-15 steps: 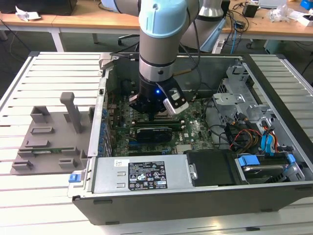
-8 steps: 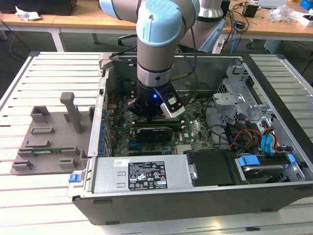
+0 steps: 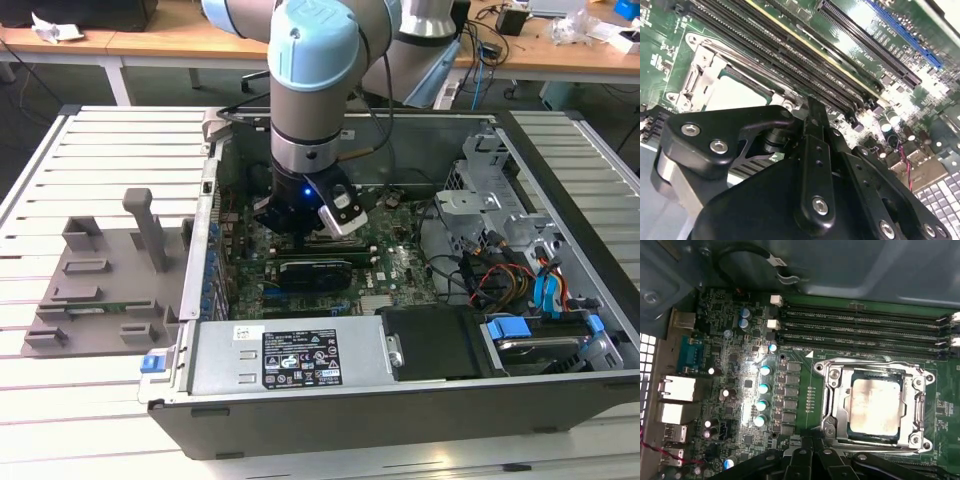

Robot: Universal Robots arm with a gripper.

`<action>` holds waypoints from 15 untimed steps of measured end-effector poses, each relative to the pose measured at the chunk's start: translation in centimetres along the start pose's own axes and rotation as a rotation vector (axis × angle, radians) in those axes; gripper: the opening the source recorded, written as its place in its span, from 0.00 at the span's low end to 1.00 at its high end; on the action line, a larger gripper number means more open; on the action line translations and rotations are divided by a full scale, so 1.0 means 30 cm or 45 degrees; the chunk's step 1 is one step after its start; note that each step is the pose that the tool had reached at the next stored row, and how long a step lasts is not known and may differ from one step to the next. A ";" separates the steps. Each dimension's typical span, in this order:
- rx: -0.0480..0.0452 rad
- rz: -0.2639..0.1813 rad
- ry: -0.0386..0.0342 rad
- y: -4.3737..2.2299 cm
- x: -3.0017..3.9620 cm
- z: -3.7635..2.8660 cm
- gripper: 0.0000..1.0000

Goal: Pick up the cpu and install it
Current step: 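Install the second cpu locking lever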

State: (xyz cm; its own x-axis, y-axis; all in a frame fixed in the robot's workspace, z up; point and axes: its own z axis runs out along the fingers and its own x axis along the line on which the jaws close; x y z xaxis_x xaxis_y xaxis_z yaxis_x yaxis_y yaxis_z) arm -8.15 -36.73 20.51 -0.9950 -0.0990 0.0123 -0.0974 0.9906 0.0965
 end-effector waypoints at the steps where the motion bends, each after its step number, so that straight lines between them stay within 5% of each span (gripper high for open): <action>1: 0.000 0.000 0.0000 0.003 -0.008 -0.012 0.11; 3: 0.005 0.000 0.0006 0.028 -0.052 -0.031 0.11; 15: 0.034 0.001 0.0039 0.074 -0.087 -0.070 0.11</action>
State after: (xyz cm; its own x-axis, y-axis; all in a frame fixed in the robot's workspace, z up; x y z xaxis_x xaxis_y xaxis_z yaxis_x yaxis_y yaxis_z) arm -5.73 -34.47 22.79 -0.9950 -0.0987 0.0154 -0.0974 0.9928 0.0698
